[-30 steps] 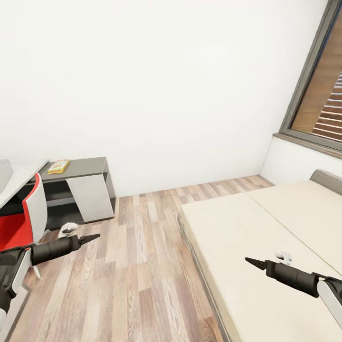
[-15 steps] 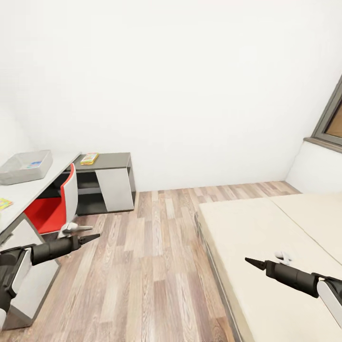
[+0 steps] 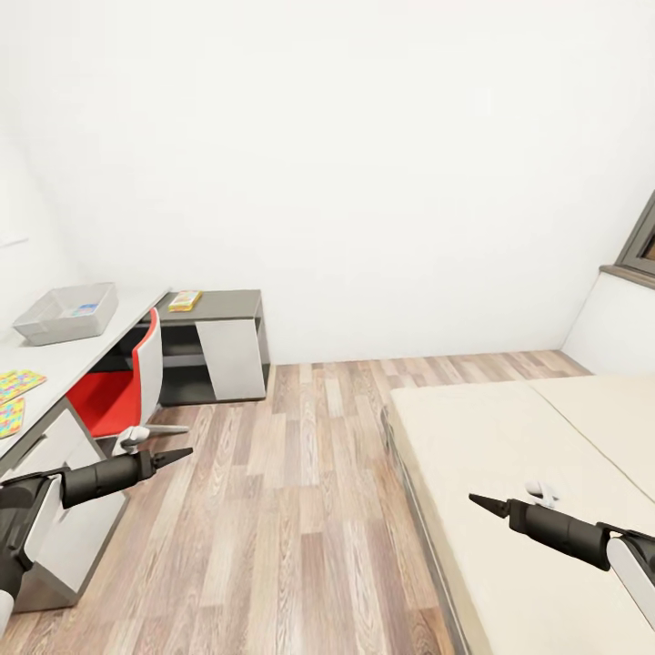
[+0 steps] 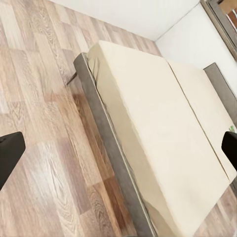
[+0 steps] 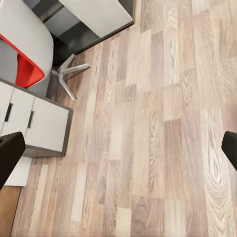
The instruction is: Put all the toys in the child's room - the three board games (two on the bed and one on the table), the two jigsaw puzzles on the table, and the tennis ball on the table - inside the toy box on the table in the child's room.
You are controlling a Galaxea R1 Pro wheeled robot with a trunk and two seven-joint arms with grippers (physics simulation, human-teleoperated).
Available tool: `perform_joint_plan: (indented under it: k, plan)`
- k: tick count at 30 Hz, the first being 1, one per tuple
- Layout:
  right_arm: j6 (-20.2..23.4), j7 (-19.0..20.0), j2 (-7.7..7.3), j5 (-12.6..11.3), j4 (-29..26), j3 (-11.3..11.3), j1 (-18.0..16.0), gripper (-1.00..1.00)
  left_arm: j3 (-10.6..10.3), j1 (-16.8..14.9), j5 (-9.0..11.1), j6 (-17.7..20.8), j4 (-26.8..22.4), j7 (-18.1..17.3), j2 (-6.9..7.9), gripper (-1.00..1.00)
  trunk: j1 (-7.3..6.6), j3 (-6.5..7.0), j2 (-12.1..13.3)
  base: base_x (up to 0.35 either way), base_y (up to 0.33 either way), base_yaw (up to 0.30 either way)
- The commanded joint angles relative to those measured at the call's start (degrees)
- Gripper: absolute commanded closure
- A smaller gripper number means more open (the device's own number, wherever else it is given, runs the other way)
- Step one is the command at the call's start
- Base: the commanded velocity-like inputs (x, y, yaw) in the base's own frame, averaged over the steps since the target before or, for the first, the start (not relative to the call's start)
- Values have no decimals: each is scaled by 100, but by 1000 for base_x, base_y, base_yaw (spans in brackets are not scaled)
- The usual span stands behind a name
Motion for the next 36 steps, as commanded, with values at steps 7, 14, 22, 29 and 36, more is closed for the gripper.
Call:
perform_joint_plan:
  k: [7, 14, 22, 29, 36]
  plan:
    - [37, 2, 0, -23, 12, -12, -5, -100, 2, -5, 20, 44, 0, -8, 4, -100, 3, -63, -13, -1, 0, 2]
    - [37, 7, 0, -23, 22, -14, -5, -100, 2, -5, 23, 42, 0, -8, -3, -100, 3, -83, -13, -3, 0, 0]
    - [37, 4, 0, -23, 12, -7, -5, -100, 2, -5, 28, 43, -15, -8, -6, -100, 3, -89, -13, -114, -50, 12]
    - [37, 1, 1, -23, 25, -5, -5, -100, 2, -5, 29, 40, -17, -13, -10, -100, 3, -111, -13, -30, -17, 97]
    - [32, -5, 7, -23, 36, 2, -5, -100, 2, -5, 27, 45, -17, -16, -5, -100, 3, -116, -13, -5, -3, 23]
